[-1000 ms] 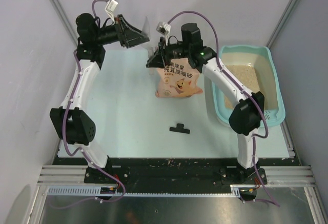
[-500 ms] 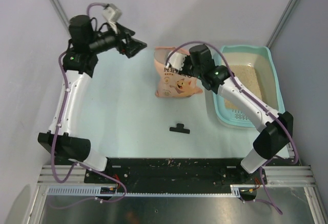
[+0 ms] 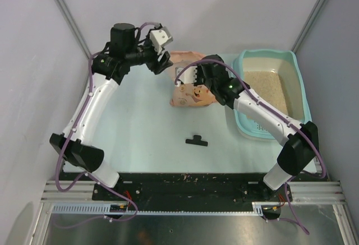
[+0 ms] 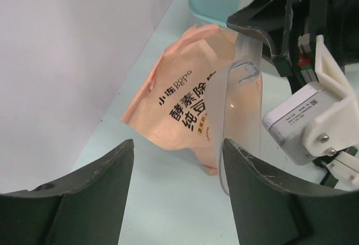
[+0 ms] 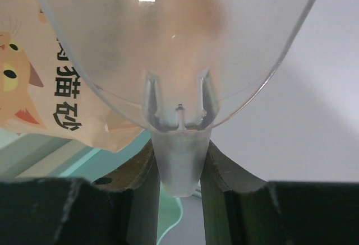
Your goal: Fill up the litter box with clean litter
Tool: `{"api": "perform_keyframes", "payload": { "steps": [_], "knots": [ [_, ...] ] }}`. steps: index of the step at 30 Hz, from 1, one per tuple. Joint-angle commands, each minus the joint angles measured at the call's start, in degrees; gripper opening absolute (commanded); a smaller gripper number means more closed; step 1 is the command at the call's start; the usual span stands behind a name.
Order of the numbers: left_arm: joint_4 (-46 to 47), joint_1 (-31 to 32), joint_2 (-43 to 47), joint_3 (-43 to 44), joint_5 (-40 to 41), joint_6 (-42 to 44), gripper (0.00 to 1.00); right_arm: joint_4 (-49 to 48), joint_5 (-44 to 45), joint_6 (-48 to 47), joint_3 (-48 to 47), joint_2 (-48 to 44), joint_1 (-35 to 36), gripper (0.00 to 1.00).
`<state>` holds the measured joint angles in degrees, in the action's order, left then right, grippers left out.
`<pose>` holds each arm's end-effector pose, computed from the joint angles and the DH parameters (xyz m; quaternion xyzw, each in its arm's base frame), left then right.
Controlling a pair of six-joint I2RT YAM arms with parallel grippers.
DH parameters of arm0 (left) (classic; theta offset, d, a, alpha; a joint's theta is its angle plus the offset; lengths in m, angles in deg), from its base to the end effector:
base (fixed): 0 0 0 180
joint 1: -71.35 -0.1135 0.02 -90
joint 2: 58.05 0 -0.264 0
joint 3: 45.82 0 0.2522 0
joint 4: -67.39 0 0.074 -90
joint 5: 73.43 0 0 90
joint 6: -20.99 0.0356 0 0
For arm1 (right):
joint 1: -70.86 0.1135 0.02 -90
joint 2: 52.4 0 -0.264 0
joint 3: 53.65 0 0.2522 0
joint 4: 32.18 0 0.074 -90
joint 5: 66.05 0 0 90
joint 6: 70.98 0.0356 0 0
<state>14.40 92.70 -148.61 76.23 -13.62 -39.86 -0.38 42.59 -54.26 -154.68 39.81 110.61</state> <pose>0.3056 -0.1387 0.4708 0.4730 0.6593 -0.1778 0.5568 0.2983 0.2333 0.3739 -0.6369 0.5285 -0.2864 0.4827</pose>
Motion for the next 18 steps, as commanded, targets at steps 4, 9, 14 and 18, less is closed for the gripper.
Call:
{"api": "perform_keyframes", "payload": {
  "steps": [4, 9, 14, 18],
  "knots": [
    [-1.65, 0.72, -0.40, 1.31, -3.54, 10.23, 0.62, -2.75, 0.18, -1.52, 0.08, -2.99, 1.65, 0.00],
    [-1.65, 1.33, -0.67, -0.09, -8.04, 12.60, 0.57, -0.82, -1.05, 0.85, -0.19, -3.35, 1.74, 0.00],
    [-1.65, 2.12, -2.15, -0.98, -10.41, 14.27, 0.50, 3.30, -4.30, 4.45, -2.64, -3.35, 1.74, 0.00],
    [-1.82, 3.09, -3.30, -1.41, -10.85, 15.24, 0.42, 6.04, -6.41, 7.79, -4.67, -3.00, 1.74, 0.00]
  ]
}}
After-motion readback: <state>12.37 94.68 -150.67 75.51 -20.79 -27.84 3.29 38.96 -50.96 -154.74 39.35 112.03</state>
